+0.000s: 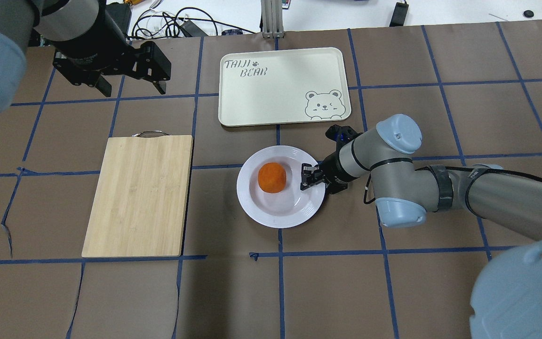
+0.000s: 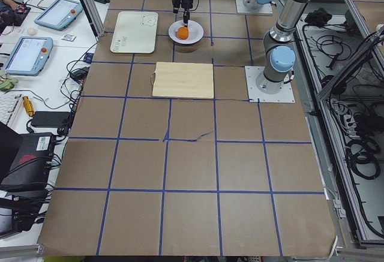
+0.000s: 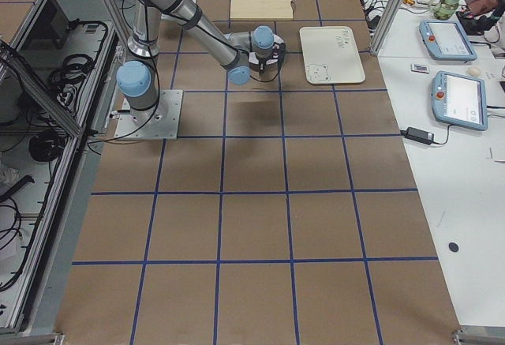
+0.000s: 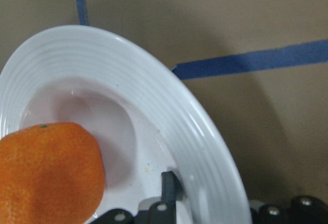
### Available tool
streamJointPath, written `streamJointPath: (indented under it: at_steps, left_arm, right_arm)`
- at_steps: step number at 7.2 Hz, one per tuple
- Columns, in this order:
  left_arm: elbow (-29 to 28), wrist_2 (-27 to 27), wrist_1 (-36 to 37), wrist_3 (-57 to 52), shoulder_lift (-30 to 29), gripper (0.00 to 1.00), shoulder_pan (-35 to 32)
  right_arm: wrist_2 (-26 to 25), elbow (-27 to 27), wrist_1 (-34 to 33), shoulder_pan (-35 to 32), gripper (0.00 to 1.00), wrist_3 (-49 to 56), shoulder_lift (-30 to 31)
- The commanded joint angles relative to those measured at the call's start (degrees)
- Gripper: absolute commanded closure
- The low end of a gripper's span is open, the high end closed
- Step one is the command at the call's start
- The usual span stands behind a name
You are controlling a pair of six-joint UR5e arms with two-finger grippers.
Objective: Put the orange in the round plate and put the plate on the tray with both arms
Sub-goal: 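Slide the plate with the orange onto the bear tray using the right gripper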
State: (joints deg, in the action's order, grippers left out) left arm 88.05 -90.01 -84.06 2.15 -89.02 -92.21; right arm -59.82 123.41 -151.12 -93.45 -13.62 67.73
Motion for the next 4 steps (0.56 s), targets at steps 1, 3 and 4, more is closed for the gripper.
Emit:
streamJointPath:
  at_steps: [1,3,4]
  left_arm:
    - [-0.51,-0.08,-0.22,0.14,-0.02,0.00,-0.16]
    - [0.45,-0.07,-1.70,0.22,-1.85,0.00,-0.16]
    - [0.54,-0.07,-3.81,0.22,-0.99,0.00,0.01]
  right_arm:
    - [-0.04,-2.63,1.34,0.02,0.83,-3.67,1.61]
    - [-0.04,-5.62,3.28,0.02,0.86,-6.50,1.71]
    - [0.05,-6.76,4.24,0.02,0.90,-7.63,1.79]
